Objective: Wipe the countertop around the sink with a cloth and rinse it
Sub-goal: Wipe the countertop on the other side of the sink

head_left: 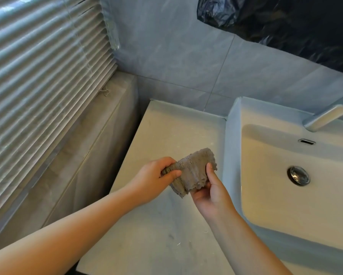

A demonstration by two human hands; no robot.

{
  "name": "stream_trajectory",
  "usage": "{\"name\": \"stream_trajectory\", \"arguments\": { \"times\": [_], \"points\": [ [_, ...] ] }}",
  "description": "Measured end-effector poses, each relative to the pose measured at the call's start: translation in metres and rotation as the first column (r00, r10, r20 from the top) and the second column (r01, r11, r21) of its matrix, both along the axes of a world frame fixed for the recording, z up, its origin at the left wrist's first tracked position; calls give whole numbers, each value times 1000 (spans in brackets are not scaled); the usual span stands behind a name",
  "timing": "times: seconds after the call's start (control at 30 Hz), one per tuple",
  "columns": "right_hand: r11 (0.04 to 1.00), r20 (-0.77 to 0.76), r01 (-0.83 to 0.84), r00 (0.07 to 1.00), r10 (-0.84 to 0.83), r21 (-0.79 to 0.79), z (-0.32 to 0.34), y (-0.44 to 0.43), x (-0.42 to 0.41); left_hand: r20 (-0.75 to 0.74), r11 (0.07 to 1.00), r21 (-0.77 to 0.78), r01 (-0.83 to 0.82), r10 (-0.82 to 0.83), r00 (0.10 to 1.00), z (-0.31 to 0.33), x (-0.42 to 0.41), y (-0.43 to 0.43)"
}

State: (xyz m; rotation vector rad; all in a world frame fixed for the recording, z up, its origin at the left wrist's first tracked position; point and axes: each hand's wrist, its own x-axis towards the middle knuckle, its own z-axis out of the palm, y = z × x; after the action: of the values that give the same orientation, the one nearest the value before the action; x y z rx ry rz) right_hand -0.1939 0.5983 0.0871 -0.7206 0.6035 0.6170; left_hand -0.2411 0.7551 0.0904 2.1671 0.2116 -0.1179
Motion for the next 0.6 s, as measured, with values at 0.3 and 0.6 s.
{"name": "stream_trajectory", "arguments": {
  "times": [0.3,0.6],
  "points": [
    [877,135,-112,971,196,-468,-11,0,46,-65,986,57,-159,162,985,-32,9,29],
    [484,433,136,690,579,-864,-26,34,143,-92,805,403,-435,509,856,-124,33,109]
  ]
}}
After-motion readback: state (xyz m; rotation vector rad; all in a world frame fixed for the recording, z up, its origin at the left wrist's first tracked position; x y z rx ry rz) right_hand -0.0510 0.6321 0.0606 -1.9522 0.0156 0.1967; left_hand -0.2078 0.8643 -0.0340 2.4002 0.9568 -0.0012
